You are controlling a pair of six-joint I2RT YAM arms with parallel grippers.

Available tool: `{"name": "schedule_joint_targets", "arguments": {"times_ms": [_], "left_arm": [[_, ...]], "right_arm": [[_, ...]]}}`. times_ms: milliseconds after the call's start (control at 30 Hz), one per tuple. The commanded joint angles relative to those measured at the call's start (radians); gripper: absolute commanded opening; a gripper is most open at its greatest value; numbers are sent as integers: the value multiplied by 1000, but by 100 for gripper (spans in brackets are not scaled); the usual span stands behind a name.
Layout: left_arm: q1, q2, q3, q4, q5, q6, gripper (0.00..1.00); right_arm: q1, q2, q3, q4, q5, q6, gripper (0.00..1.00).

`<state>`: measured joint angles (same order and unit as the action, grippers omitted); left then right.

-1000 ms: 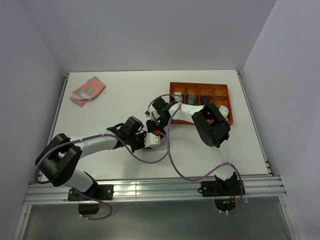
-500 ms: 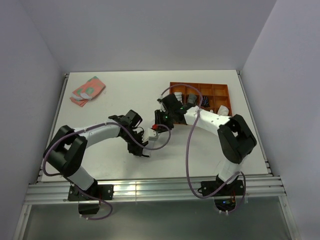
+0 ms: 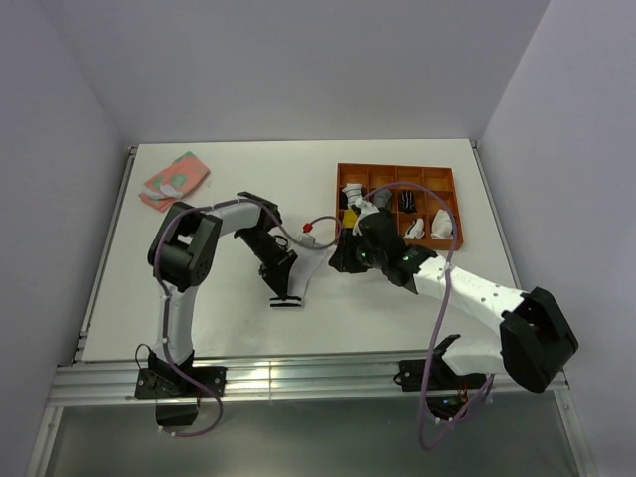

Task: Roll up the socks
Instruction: Roll the sock at the center of the board.

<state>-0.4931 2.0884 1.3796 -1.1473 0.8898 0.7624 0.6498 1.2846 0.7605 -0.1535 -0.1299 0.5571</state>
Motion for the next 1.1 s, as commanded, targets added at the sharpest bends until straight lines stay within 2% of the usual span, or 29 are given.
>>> {"name": "schedule_joint_targets", "arguments": {"times_ms": [0, 233, 467, 733, 1067], "left_arm": [[33, 82, 88, -187, 89, 46, 0], [42, 203, 165, -194, 90, -34, 0], [44, 225, 168, -111, 37, -175, 0], [50, 274, 196, -129, -28, -183, 0], [54, 321, 231, -163, -74, -157, 0]], "right_arm": [[55, -83, -64, 187, 30, -75, 36], [261, -33, -92, 295, 124, -229, 39], [389, 131, -50, 371, 156, -345, 47], [482, 277, 66, 261, 298, -465, 51], [576, 327, 151, 106, 418, -603, 55]]}}
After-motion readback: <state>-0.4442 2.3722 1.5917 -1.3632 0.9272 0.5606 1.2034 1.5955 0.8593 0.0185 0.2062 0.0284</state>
